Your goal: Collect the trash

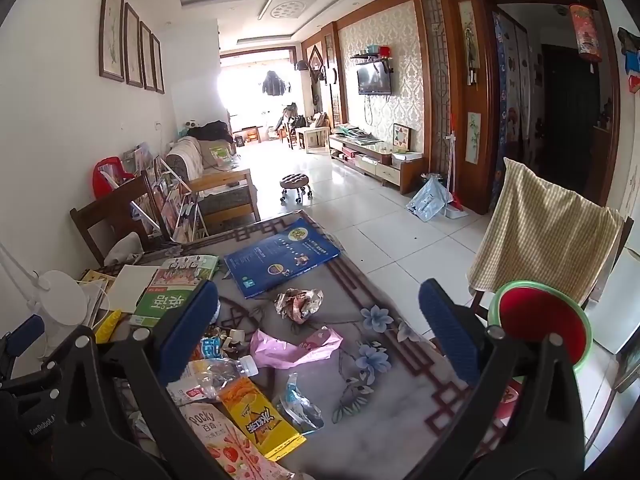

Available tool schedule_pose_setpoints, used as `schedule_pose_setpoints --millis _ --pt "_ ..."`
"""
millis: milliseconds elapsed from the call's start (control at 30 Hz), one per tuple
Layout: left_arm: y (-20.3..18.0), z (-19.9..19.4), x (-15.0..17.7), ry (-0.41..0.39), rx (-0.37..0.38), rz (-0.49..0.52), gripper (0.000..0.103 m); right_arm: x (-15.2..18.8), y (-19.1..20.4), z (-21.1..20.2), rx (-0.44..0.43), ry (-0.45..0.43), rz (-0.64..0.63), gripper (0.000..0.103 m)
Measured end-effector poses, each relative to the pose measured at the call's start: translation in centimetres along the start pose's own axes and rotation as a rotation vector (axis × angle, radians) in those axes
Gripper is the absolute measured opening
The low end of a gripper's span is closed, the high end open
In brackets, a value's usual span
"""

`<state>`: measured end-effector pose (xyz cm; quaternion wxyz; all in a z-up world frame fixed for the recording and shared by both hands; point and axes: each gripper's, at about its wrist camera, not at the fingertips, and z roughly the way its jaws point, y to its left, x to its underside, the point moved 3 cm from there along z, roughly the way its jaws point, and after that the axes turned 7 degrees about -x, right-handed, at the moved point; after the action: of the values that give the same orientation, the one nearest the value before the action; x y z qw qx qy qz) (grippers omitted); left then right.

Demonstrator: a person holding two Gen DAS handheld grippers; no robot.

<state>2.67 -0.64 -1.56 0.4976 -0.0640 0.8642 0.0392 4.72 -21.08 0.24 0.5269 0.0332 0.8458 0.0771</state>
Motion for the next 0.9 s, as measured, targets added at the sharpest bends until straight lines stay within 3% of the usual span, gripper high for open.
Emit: schedule_pose_setpoints --millis 900 --pt "1.6 1.4 0.8 0.015 -0.001 -0.017 0.095 0.2 0.2 0.3 0.012 0.002 -0.008 0.099"
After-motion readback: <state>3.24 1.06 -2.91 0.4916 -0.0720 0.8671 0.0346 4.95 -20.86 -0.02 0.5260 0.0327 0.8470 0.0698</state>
